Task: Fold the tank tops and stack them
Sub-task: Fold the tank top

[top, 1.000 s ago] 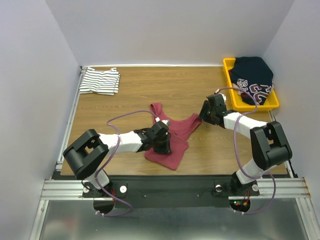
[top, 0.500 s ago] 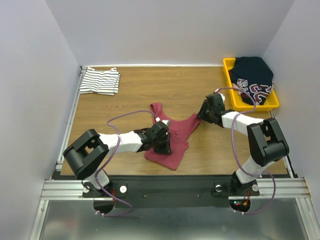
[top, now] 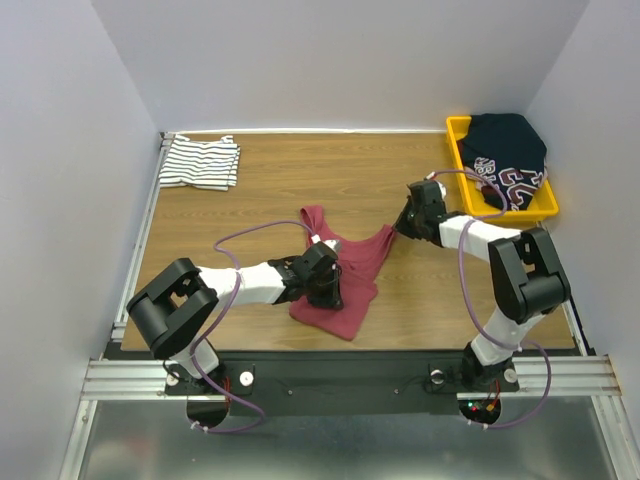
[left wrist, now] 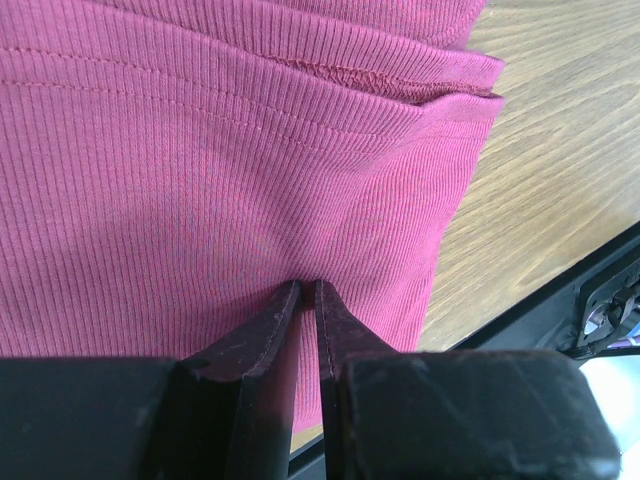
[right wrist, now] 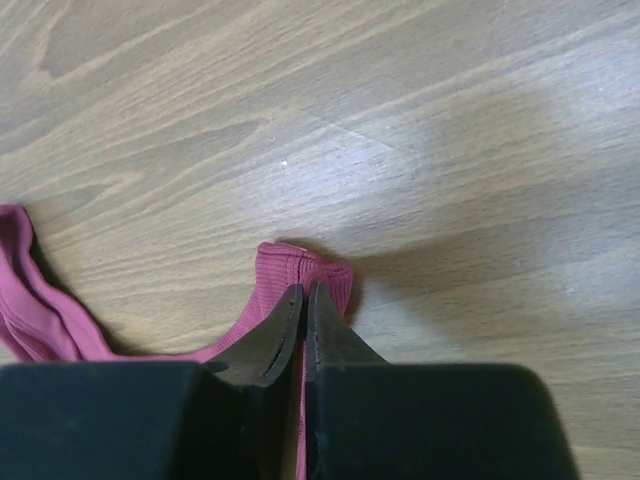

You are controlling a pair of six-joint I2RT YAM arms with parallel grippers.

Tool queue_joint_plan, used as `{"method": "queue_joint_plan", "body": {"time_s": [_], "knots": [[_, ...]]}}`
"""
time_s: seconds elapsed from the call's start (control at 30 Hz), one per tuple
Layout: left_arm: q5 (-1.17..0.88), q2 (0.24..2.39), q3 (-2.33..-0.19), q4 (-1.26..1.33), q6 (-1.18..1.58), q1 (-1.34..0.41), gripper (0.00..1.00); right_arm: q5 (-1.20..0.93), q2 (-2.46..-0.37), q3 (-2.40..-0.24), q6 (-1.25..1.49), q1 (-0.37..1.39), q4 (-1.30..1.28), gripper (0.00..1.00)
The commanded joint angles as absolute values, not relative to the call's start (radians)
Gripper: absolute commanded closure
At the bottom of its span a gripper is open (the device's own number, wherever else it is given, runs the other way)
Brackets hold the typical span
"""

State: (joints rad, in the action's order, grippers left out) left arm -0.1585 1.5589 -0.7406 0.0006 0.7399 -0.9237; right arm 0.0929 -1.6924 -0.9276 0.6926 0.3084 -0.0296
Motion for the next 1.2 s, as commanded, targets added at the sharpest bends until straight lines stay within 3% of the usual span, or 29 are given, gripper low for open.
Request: {"method": "queue_joint_plan", "body": {"time_s": [0.0,0.4,0.73,0.97,1.17], "knots": [[-0.150,1.585,-0.706,-0.055,0.710,-0.936,0.77,0.092,-1.716,-1.008,0.718,0.305,-0.044,1.00],[-0.158,1.592,-0.713,-0.057,0.701,-0.936,0.77,0.268,-1.865,-1.210,0.652,0.342,-0.325,1.00],[-0.166,1.589,-0.709,-0.058,0.692,-0.937,0.77,0.570,-2.040,-1.474,0.612,0.485,-0.685,1.00],[-0.178,1.583,-0.704,-0.058,0.677,-0.939,0.77,0.762,-2.023,-1.464,0.649,0.518,-0.844,1.00],[-0.187,1.589,-0.703,-0.054,0.667,-0.939,0.77,0.801,-2.014,-1.436,0.684,0.520,-0.900,0.99]]}}
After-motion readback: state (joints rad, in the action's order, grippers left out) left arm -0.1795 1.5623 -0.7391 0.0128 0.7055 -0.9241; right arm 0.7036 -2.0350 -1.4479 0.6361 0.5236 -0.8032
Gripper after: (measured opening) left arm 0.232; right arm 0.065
